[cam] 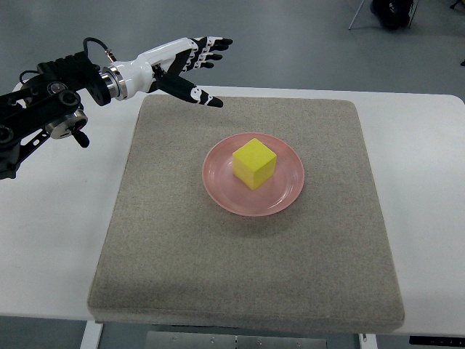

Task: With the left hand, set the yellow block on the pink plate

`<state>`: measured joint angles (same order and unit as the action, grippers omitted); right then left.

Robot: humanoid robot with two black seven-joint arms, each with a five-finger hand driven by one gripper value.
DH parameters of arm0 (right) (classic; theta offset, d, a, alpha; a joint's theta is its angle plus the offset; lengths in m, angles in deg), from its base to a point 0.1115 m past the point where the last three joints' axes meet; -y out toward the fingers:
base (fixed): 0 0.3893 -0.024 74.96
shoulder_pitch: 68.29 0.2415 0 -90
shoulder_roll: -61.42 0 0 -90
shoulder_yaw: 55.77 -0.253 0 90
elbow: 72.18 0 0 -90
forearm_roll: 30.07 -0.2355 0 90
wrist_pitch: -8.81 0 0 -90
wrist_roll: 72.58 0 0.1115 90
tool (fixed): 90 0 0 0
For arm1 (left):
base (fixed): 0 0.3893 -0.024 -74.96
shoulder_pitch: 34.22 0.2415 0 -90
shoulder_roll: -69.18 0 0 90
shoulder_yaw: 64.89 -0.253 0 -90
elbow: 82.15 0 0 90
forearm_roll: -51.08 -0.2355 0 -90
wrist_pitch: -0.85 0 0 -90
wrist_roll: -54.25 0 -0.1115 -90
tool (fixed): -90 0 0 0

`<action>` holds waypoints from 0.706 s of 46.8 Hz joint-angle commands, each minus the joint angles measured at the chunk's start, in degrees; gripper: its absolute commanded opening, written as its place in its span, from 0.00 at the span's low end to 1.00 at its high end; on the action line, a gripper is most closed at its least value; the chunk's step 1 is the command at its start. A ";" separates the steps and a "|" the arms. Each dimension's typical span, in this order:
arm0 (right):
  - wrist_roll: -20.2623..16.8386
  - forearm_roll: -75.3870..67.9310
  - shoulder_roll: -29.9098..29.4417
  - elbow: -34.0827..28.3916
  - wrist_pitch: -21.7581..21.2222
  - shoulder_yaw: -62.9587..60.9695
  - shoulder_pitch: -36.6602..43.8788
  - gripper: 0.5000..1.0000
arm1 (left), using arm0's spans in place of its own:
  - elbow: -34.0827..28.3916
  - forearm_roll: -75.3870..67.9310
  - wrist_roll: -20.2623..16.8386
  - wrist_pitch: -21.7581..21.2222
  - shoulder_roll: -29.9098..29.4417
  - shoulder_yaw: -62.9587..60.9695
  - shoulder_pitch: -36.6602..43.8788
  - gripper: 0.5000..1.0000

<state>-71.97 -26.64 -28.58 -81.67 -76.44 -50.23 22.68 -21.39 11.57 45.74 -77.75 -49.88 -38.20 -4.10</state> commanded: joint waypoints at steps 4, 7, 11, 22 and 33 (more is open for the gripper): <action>0.00 0.00 0.00 0.00 0.00 0.00 0.00 0.85 | -1.78 8.39 0.08 0.11 0.05 0.12 0.29 0.99; 0.00 0.00 0.00 0.00 0.00 0.00 0.00 0.85 | -2.05 9.10 0.08 0.11 0.05 0.21 0.90 0.99; 0.00 0.00 0.00 0.00 0.00 0.00 0.00 0.85 | -1.96 10.41 0.08 0.29 -0.03 0.64 2.83 0.99; 0.00 0.00 0.00 0.00 0.00 0.00 0.00 0.85 | -4.07 25.34 0.87 2.57 -1.97 3.02 7.67 0.99; 0.00 0.00 0.00 0.00 0.00 0.00 0.00 0.85 | -10.30 40.46 5.70 14.52 -3.99 3.54 7.58 0.99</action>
<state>-71.96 -26.64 -28.58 -81.68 -76.44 -50.24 22.68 -29.88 48.27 49.04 -66.47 -53.82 -35.02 3.56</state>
